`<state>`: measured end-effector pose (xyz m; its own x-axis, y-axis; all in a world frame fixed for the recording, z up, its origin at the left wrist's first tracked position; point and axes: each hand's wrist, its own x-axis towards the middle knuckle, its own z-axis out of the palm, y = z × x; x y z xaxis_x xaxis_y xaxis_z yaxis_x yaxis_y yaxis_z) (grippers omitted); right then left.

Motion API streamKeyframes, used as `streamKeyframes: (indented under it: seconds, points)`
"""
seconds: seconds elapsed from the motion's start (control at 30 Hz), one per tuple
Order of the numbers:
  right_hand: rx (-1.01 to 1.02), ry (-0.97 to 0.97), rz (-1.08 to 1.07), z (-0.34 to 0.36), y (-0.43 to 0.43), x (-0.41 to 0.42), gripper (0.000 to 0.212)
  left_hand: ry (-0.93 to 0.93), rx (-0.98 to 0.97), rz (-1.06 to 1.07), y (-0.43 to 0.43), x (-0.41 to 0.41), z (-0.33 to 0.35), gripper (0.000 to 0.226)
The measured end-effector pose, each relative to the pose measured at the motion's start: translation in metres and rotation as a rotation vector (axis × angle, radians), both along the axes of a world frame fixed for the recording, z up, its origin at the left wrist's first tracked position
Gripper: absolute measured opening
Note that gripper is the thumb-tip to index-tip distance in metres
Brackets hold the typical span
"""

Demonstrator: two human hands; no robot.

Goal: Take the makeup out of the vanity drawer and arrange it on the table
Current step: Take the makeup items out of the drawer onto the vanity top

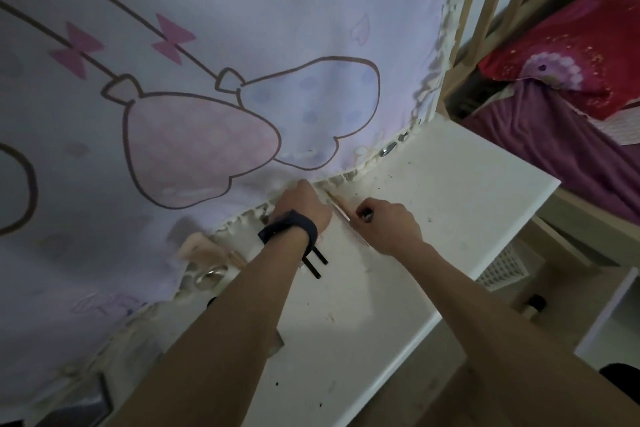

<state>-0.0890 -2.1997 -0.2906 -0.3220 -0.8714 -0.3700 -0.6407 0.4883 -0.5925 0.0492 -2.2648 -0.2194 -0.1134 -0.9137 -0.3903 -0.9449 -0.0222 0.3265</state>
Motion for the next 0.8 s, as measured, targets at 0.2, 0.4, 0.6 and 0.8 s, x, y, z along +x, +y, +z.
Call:
streamKeyframes:
  seconds: [0.2,0.4,0.6,0.8]
  points:
    - [0.025,-0.068,0.119,0.005,-0.016,0.012,0.024,-0.287,0.053,-0.308,0.001,0.026,0.002,0.036]
    - [-0.033,-0.098,0.15,0.004,-0.022,0.017,0.029,-0.34,-0.023,-0.326,0.006,0.033,-0.007,0.029]
    - [-0.131,-0.23,0.09,0.001,-0.023,0.023,0.061,-0.375,-0.047,-0.353,0.01,0.031,-0.011,0.034]
    - [-0.156,-0.101,0.161,0.002,-0.021,0.031,0.036,-0.367,-0.029,-0.351,0.012,0.032,-0.01,0.038]
